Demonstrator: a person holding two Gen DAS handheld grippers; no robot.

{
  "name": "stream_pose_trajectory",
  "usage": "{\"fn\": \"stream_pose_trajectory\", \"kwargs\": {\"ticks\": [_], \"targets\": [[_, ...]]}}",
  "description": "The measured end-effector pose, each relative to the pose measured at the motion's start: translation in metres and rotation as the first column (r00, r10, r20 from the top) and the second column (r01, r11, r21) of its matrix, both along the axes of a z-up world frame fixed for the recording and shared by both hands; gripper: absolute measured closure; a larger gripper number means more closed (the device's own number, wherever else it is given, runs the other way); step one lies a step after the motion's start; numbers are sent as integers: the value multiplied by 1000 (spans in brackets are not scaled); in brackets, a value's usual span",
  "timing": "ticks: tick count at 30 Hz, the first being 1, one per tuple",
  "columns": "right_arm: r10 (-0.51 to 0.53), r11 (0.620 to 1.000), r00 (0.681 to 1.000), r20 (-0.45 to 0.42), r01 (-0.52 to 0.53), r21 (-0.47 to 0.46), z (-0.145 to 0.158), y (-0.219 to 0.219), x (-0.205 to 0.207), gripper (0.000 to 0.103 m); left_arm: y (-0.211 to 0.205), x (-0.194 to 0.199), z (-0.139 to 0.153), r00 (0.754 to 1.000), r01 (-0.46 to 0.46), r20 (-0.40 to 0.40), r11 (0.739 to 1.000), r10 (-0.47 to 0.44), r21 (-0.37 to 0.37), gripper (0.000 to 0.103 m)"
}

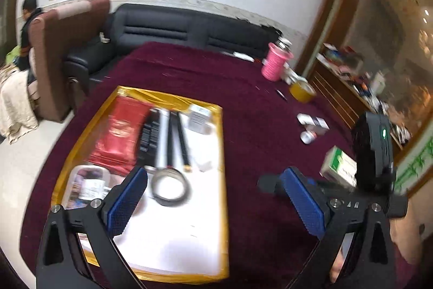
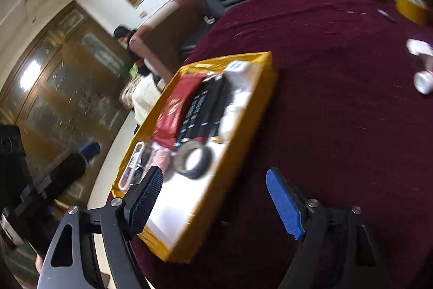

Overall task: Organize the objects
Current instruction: 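Grasp the white-green medicine box with the right gripper and lift it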

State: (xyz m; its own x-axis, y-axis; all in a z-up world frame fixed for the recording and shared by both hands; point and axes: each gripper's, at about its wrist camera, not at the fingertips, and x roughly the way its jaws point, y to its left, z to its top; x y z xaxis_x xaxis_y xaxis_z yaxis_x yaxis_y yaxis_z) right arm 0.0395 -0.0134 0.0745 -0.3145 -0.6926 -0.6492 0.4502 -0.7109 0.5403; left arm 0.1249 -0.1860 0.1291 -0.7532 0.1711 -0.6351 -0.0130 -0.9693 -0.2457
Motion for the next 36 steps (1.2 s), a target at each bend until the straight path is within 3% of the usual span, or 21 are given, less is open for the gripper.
{"fn": "stream_pose_trajectory", "kwargs": {"ticks": [7, 13, 15, 18, 20, 23, 26, 29, 32, 36], "targets": [[-195, 980, 980, -42, 196, 20, 5, 109, -10, 17, 55, 3, -15, 994, 106, 26, 993, -104, -57, 3], [-433, 900, 899, -59, 435, 21, 9, 222, -19, 14, 76, -4, -29, 989, 132, 73, 990, -128, -50, 3], [-494, 864, 865, -88, 500, 61, 11, 250, -24, 14, 80, -4, -30, 988, 137, 79, 989, -133, -47, 3], [-523, 832, 845, -115, 535, 148, 9, 270, -36, 13, 85, -4, -32, 987, 142, 84, 989, -139, -41, 3], [-523, 829, 848, -90, 530, 178, 0, 274, -45, 13, 86, -5, -33, 986, 141, 89, 989, -138, -31, 3], [-453, 880, 891, 15, 445, 168, -17, 254, -55, 12, 85, -6, -34, 986, 137, 97, 990, -134, -23, 3], [-250, 968, 959, 137, 247, 36, -30, 209, -52, 11, 83, -7, -36, 986, 128, 105, 992, -126, -15, 3], [-106, 992, 981, 164, 116, -55, -32, 172, -46, 12, 79, -7, -37, 986, 120, 113, 993, -120, 3, 3], [-148, 989, 986, 71, 149, -7, -18, 164, -43, 12, 75, -7, -40, 986, 117, 120, 993, -119, 21, 3], [-266, 964, 963, 35, 267, -4, -7, 193, -43, 12, 79, -13, -49, 979, 130, 144, 987, -143, 97, 3]]}}
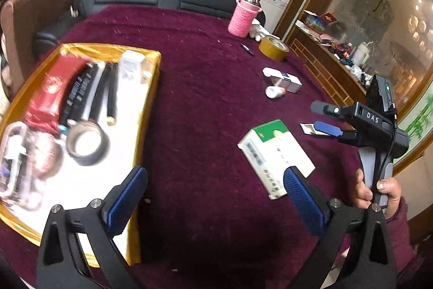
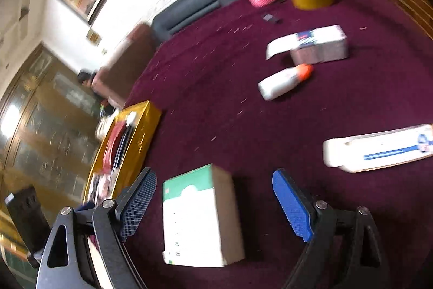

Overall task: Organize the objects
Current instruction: 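Grasp the white-green medicine box with the right gripper and lift it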

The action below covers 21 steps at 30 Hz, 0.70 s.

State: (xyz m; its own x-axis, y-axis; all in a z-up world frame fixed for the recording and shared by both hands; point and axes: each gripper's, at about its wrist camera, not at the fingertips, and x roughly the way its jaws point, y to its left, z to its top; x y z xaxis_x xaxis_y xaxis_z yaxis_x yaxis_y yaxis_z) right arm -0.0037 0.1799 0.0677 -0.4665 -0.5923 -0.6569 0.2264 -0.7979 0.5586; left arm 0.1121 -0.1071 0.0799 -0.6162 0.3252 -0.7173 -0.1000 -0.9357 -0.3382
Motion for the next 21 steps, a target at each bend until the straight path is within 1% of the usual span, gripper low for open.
{"fn": "stream_pose_trajectory", "kwargs": {"ticks": [4, 7, 10, 13, 15, 17, 19, 21], "targets": [[-124, 992, 992, -4, 124, -21, 2, 37, 4, 10, 24, -12, -17, 996, 52, 65, 996, -57, 68, 3], [-199, 980, 980, 1, 199, -4, 1, 63, 9, 10, 45, -21, -31, 988, 72, 129, 991, -86, 108, 3], [-254, 965, 967, -20, 254, 67, 2, 82, 2, 10, 64, -28, -40, 979, 90, 169, 987, -113, 135, 3], [-293, 942, 955, -48, 297, 156, 0, 100, -12, 10, 76, -29, -39, 979, 98, 165, 988, -117, 117, 3], [-284, 934, 957, -51, 288, 213, -5, 105, -25, 10, 80, -31, -38, 980, 94, 163, 991, -110, 100, 3], [-257, 931, 966, -27, 255, 260, -14, 107, -39, 10, 82, -32, -36, 982, 90, 161, 992, -103, 87, 3], [-212, 943, 977, 33, 196, 270, -26, 107, -50, 9, 83, -34, -35, 983, 83, 158, 994, -93, 67, 3], [-149, 955, 987, 57, 128, 269, -27, 102, -45, 8, 83, -35, -35, 984, 75, 158, 996, -82, 49, 3]]}}
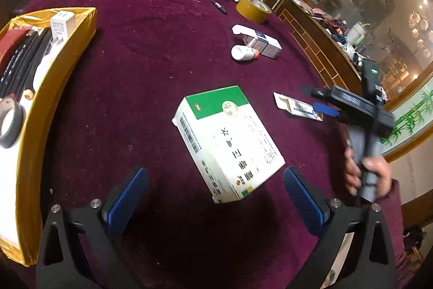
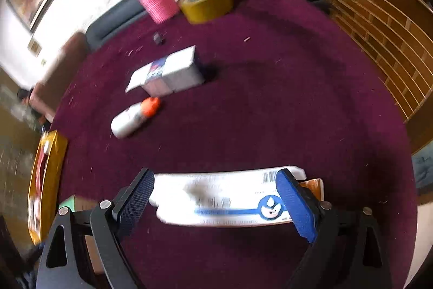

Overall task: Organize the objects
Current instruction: 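Grasp the white-green medicine box with the right gripper and lift it, then grasp the white ointment tube with the right gripper while the left takes the medicine box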

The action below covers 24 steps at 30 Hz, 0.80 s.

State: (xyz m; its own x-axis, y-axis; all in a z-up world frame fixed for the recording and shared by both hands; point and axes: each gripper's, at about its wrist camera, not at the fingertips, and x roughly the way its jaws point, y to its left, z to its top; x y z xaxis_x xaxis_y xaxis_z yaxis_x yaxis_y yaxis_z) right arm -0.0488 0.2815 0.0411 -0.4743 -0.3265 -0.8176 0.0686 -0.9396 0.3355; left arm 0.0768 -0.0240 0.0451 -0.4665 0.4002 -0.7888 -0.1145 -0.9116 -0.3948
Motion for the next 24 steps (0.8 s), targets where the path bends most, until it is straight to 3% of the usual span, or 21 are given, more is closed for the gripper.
{"fn": "stream_pose_trajectory", "kwargs": {"ticks": [4, 6, 10, 13, 17, 20, 21, 22, 24], "targets": [[181, 968, 983, 43, -170, -182, 4, -12, 28, 8, 8, -13, -3, 1000, -6, 11, 1000, 6, -29, 3], [198, 971, 980, 27, -193, -142, 8, -18, 42, 8, 20, -22, -6, 1000, 9, 14, 998, -8, -56, 3], [144, 989, 987, -78, -141, 37, 20, -18, 61, 8, 42, -36, -15, 1000, 28, 18, 989, -26, -148, 2], [96, 995, 988, -120, -95, 14, 28, -2, 67, 8, 54, -47, -20, 999, 37, 31, 991, -33, -127, 0], [52, 999, 990, -134, -53, -3, 32, 14, 61, 8, 80, -64, -31, 993, 107, 59, 979, -98, -175, 0], [34, 999, 992, -124, -34, 3, 30, 22, 56, 8, 92, -66, -28, 990, 138, 23, 970, -136, -202, 1], [29, 1000, 992, -120, -29, 7, 30, 26, 55, 8, 94, -65, -27, 989, 149, 16, 968, -149, -203, 8], [25, 1000, 993, -114, -24, 11, 28, 27, 53, 8, 94, -64, -24, 987, 156, -7, 968, -161, -195, 31], [21, 1000, 995, -98, -20, 10, 24, 31, 47, 8, 94, -60, -19, 984, 169, -29, 965, -178, -202, 56]]}}
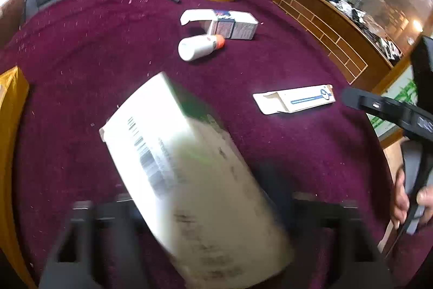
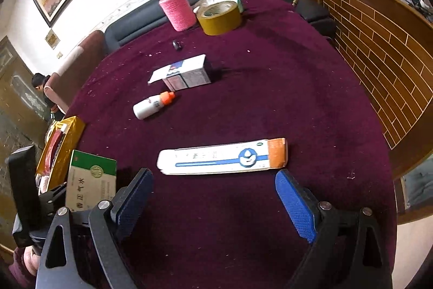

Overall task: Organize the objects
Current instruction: 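Grasp the white ointment tube with the right gripper while the left takes the medicine box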

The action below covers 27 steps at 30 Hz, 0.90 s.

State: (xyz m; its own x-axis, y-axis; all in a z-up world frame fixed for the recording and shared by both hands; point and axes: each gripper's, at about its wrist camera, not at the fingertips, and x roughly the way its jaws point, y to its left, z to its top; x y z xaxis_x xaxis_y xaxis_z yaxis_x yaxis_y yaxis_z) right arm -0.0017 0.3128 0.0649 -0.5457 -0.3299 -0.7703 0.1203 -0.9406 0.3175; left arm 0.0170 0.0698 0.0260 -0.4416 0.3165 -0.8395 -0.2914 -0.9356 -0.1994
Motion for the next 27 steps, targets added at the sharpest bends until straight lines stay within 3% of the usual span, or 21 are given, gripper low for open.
{"fn": "stream_pose_trajectory", "kwargs": {"ticks": [1, 6, 11, 16, 19, 22, 25, 27], "targets": [[-2, 1000, 1000, 5, 2, 1, -2, 0, -2, 8, -1, 3, 3, 1000, 5, -12, 1000, -5, 1, 63], [-1, 999, 1000, 13, 1, 33, -8, -4, -7, 8, -14, 22, 22, 997, 36, -67, 999, -34, 32, 63], [125, 975, 992, -32, -117, 191, -2, -31, -3, 8, -31, 41, 38, 994, 45, -100, 998, -40, 54, 63], [346, 845, 938, -25, -300, 442, -8, -73, -2, 8, -68, 54, 46, 996, -8, -85, 994, 17, 112, 63], [391, 784, 920, 28, -349, 513, -22, -82, -17, 8, -88, 60, 49, 993, -58, -96, 992, 69, 117, 63], [369, 807, 926, 84, -364, 465, -35, -76, -39, 10, -104, 64, 51, 988, -98, -107, 988, 110, 117, 63], [278, 900, 949, 148, -311, 305, -43, -56, -60, 13, -115, 64, 50, 985, -127, -102, 983, 141, 129, 63], [241, 924, 959, 150, -274, 268, -40, -50, -63, 19, -121, 63, 47, 984, -139, -95, 981, 152, 133, 63]]}}
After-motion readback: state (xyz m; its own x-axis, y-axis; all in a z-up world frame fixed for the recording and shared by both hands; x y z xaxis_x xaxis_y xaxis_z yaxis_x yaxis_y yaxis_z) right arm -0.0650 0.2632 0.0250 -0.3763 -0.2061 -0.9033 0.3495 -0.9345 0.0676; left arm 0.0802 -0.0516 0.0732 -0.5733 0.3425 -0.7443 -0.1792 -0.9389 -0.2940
